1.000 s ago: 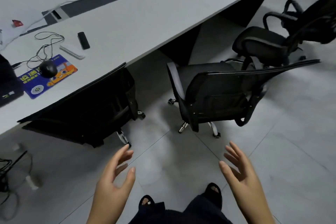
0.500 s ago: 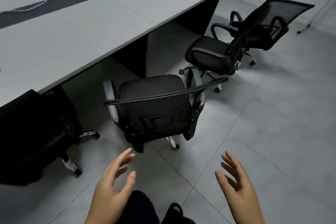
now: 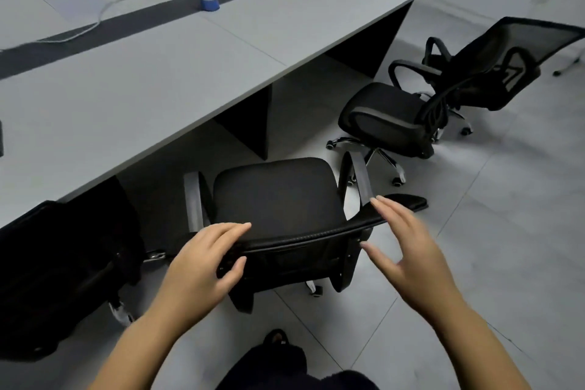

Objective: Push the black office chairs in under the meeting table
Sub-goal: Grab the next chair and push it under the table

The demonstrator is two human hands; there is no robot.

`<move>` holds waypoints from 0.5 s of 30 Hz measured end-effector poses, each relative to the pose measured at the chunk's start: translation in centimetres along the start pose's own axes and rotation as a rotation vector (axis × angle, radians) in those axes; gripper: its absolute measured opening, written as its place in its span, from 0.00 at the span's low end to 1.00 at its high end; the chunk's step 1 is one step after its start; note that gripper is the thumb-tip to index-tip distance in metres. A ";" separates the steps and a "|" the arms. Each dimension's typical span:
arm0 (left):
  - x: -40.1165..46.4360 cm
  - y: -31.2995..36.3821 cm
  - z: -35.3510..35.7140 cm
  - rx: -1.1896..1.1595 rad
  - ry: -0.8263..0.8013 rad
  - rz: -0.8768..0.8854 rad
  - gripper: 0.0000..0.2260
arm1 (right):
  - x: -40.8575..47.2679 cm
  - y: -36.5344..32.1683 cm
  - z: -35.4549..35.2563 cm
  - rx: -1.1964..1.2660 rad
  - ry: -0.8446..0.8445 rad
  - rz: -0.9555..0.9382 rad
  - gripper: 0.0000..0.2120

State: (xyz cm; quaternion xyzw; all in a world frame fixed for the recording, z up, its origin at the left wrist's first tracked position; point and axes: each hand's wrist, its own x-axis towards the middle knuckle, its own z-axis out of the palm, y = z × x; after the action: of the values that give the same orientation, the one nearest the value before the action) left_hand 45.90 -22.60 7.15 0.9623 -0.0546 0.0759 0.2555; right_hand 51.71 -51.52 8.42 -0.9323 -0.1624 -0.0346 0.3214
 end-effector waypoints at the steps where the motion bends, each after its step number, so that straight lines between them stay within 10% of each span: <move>1: 0.8 -0.7 0.2 0.073 -0.041 0.015 0.21 | 1.5 0.7 0.4 -0.065 -0.086 -0.063 0.30; 15: 4.8 -0.2 4.5 0.387 -0.174 -0.221 0.18 | 14.7 8.4 2.0 -0.534 -0.408 -0.568 0.18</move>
State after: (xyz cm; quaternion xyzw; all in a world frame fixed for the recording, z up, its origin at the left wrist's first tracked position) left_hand 51.15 -24.96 4.00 0.9964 0.0448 -0.0266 0.0672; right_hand 68.26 -52.36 4.39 -0.8888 -0.4577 0.0226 0.0081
